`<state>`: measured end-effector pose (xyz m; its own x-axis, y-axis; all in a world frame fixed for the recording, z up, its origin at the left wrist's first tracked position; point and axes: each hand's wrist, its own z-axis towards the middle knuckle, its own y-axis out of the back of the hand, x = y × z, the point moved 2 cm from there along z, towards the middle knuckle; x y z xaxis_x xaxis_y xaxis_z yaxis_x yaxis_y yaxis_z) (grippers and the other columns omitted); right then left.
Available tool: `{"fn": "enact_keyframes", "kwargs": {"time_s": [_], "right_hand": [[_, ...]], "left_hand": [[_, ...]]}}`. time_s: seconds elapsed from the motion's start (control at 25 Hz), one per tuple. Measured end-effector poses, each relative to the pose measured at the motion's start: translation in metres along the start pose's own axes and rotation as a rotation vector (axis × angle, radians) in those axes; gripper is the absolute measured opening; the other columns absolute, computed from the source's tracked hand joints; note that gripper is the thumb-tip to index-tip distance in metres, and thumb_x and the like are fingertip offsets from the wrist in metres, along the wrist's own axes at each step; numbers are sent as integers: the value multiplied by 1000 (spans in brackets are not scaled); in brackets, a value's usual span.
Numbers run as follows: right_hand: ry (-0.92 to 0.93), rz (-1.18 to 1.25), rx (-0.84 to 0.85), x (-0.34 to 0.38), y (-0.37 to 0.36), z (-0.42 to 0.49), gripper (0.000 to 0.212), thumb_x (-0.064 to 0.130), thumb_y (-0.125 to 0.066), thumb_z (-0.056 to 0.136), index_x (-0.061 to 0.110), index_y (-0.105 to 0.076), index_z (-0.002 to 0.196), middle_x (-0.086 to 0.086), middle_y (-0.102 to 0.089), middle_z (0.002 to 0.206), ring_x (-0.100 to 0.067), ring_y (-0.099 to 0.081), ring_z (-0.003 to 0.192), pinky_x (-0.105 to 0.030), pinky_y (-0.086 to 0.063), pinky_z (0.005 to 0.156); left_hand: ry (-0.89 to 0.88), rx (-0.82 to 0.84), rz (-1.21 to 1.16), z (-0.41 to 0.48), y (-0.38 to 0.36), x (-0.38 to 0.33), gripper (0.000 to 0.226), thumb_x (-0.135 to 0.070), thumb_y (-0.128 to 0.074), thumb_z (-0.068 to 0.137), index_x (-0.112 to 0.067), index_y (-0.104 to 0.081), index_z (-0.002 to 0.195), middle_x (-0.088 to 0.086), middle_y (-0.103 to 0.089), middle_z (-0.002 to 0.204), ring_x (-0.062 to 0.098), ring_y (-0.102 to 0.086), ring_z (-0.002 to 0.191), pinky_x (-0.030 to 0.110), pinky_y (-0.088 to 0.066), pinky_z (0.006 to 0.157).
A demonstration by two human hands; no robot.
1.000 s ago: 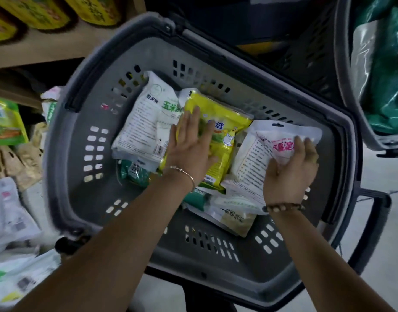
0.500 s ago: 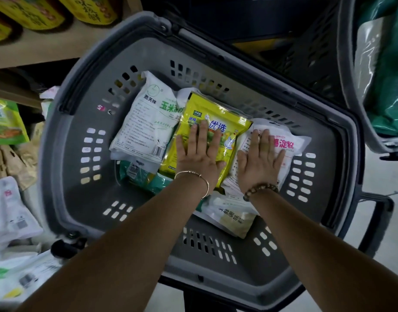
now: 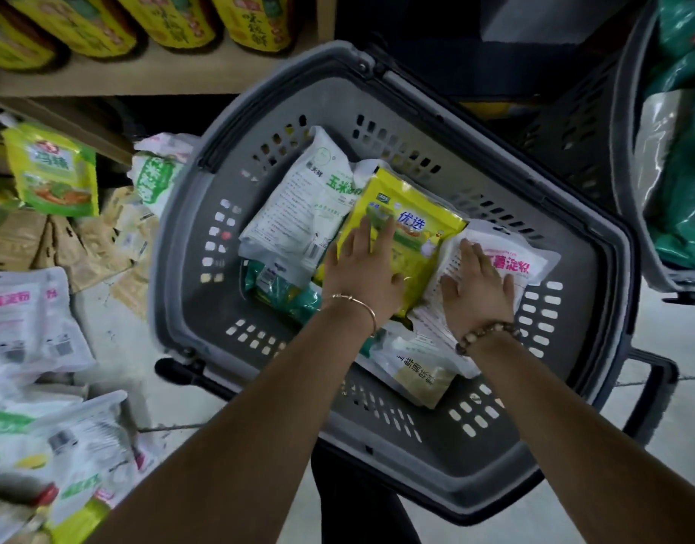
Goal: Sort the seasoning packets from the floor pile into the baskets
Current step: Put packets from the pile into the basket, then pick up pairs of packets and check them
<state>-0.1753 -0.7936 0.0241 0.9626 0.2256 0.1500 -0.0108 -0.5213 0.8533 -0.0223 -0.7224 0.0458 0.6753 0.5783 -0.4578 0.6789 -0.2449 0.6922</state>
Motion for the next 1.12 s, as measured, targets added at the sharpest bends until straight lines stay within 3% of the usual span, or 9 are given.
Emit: {"fn": "enact_keyframes", "kwargs": {"time_s": [0.08,0.2,0.32,0.4,0.6,0.8,0.96,1.12], "right_hand": [[60,100,-89,20,17,-19,70,25,-54,90,18,-17,148,-9,-31,150,-28,-30,137,-47,-16,113],[177,270,-173,58,37,-51,74,19,-62,86,17,-22,147,-11,-38,146,-30,-39,129,-39,-32,104],[288,356,-162,113,45,-78,76,17,-65,84,19,-22,147,-7,-38,146,-24,-38,132,-33,-35,98],[364,367,-132,157,44,-95,77,16,-66,83,19,-23,146,-8,-40,145,-24,-39,132,-33,-35,97],[521,358,-13,279,17,-135,70,13,-66,83,11,-31,143,-9,-46,140,-26,-45,128,-35,-37,99],[577,232,141,375,-34,-144,74,18,-65,84,20,-25,146,-6,-45,142,-26,-47,125,-39,-43,96],[471,81,266,411,-100,-108,67,24,-61,87,20,-27,145,-8,-45,140,-28,-48,123,-35,-41,95],[306,-134,494,416,-174,-50,56,24,-52,91,14,-31,142,-15,-44,138,-34,-44,124,-37,-39,98]], "left_hand": [[60,-144,-297,-28,22,9,73,-29,-55,89,-25,-13,149,8,-25,150,30,-39,129,45,-38,98],[83,-308,-619,-76,53,36,63,-25,-61,88,-26,-30,143,3,-37,140,24,-51,115,38,-47,90],[74,-459,-711,-119,83,83,56,-28,-60,83,-26,-41,136,2,-47,133,22,-57,105,37,-49,89],[131,-515,-710,-147,97,123,55,-32,-58,81,-29,-41,134,2,-49,132,19,-56,108,32,-48,87],[384,-575,-760,-208,111,233,54,-16,-66,83,-25,-45,132,-5,-49,125,12,-54,104,25,-40,79],[553,-593,-754,-244,111,319,56,-13,-66,81,-22,-45,133,2,-50,127,13,-54,103,26,-41,79],[697,-532,-735,-235,87,371,56,-18,-64,83,-25,-42,135,1,-49,129,16,-54,109,29,-45,78],[817,-471,-829,-201,47,399,56,-20,-63,83,-26,-41,135,1,-48,130,16,-54,104,31,-46,84]]}}
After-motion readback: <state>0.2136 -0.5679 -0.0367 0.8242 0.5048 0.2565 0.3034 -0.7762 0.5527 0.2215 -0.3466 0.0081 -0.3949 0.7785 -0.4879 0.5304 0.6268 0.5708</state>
